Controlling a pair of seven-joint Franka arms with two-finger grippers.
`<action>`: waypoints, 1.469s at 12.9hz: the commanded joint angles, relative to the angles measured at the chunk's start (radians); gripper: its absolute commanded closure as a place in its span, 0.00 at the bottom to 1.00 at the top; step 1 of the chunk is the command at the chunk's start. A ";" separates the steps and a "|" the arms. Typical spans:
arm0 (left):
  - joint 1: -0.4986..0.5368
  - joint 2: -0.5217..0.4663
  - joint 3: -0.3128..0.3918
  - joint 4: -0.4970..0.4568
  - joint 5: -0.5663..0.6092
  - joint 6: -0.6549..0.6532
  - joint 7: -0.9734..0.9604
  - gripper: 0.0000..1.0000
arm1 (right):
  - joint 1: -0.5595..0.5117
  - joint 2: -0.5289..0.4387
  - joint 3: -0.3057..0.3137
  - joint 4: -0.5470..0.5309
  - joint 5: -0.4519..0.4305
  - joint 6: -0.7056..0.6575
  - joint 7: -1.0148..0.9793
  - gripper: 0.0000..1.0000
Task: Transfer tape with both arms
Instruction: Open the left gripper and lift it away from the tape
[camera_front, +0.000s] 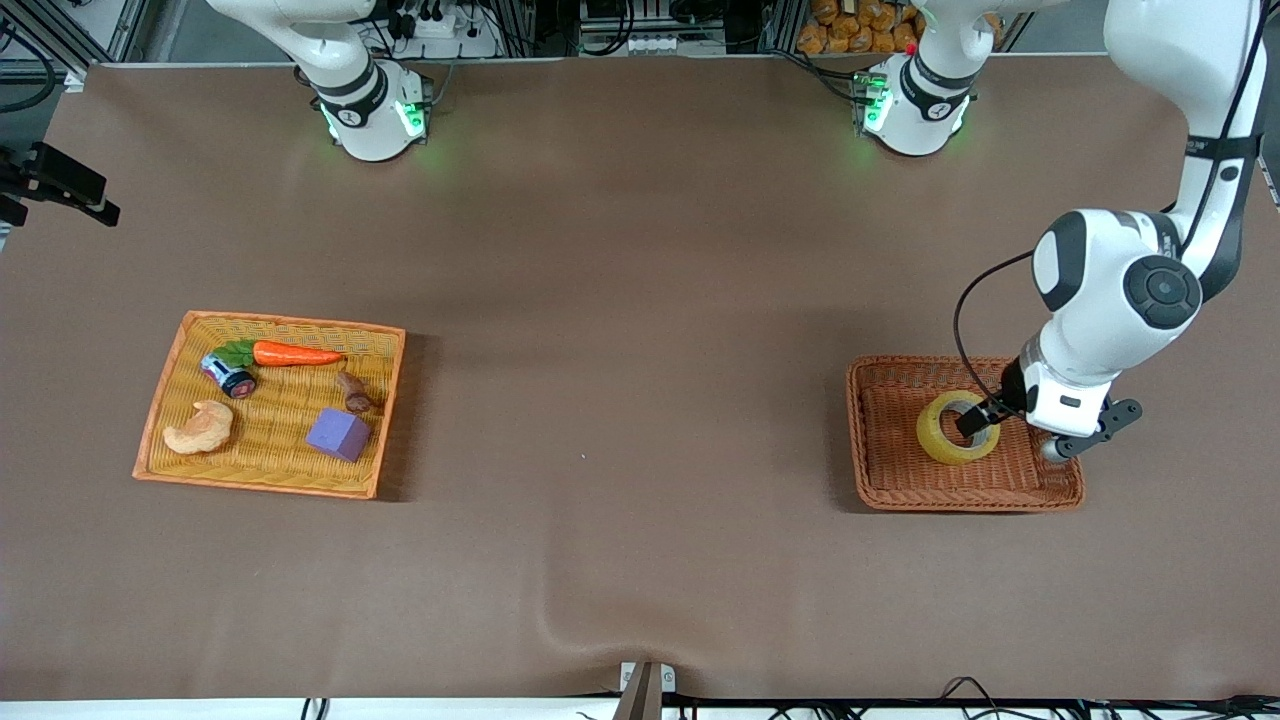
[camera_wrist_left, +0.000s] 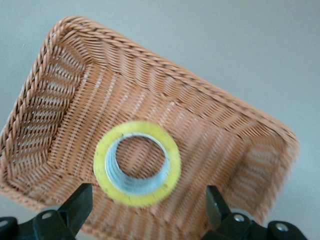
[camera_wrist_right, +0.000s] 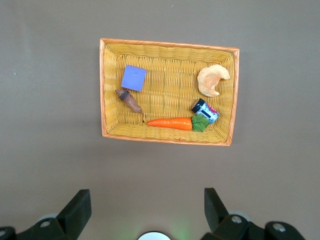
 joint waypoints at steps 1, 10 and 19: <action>0.007 -0.032 -0.050 0.123 0.019 -0.219 0.050 0.00 | -0.008 -0.007 0.005 0.005 -0.014 -0.007 -0.011 0.00; 0.046 -0.254 -0.058 0.119 -0.034 -0.361 0.519 0.00 | -0.010 -0.002 0.005 0.007 -0.013 -0.003 -0.011 0.00; 0.058 -0.267 -0.047 0.355 -0.053 -0.632 0.515 0.00 | -0.019 0.015 0.001 0.013 -0.017 0.008 -0.008 0.00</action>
